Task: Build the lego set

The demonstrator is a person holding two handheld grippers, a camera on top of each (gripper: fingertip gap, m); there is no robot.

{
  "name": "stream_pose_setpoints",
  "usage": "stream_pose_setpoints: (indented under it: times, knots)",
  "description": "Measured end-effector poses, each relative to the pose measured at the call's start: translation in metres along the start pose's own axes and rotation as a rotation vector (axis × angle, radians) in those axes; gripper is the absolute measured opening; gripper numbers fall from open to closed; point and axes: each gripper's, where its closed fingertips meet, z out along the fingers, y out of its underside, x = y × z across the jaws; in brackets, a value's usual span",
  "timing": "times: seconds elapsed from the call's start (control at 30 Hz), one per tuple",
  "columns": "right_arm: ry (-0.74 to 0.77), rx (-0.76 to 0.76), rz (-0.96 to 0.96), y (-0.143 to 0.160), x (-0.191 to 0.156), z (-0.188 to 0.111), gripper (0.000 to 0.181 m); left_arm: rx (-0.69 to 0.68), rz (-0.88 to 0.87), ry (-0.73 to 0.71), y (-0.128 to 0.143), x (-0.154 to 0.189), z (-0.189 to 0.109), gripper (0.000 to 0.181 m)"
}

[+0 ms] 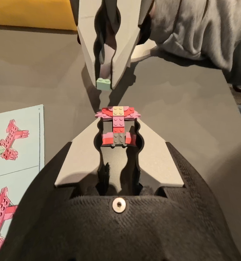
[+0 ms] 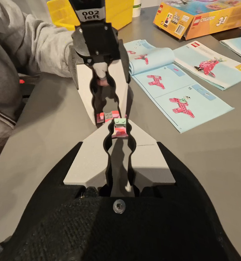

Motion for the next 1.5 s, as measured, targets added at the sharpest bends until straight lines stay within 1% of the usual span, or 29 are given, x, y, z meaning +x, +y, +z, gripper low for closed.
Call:
stream_pose_setpoints:
  times: [0.17,0.3,0.37,0.5,0.7,1.37,1.5]
  knots:
    - [-0.017,-0.03,-0.038,0.0,-0.01,0.007,0.014,-0.027,-0.008,0.003,0.004,0.0,0.001,0.038]
    - [-0.03,-0.027,-0.063,-0.002,-0.016,0.009,0.014,-0.102,-0.007,-0.071,0.014,0.0,0.006,0.037]
    - [-0.035,-0.03,-0.071,-0.003,-0.019,0.009,0.014,-0.112,0.004,-0.103,0.013,0.003,0.009,0.035]
    - [-0.028,-0.031,-0.082,-0.004,-0.02,0.007,0.014,-0.119,-0.004,-0.121,0.012,0.006,0.011,0.031]
    - [-0.021,-0.012,-0.076,-0.005,-0.018,0.005,0.014,-0.113,-0.054,-0.091,0.014,0.007,0.01,0.031]
    - [0.005,-0.003,-0.05,-0.002,-0.009,-0.001,0.014,-0.11,-0.055,-0.08,0.014,0.008,0.01,0.029]
    - [-0.009,-0.013,-0.047,0.0,-0.011,-0.001,0.014,-0.11,-0.058,-0.076,0.014,0.008,0.01,0.028]
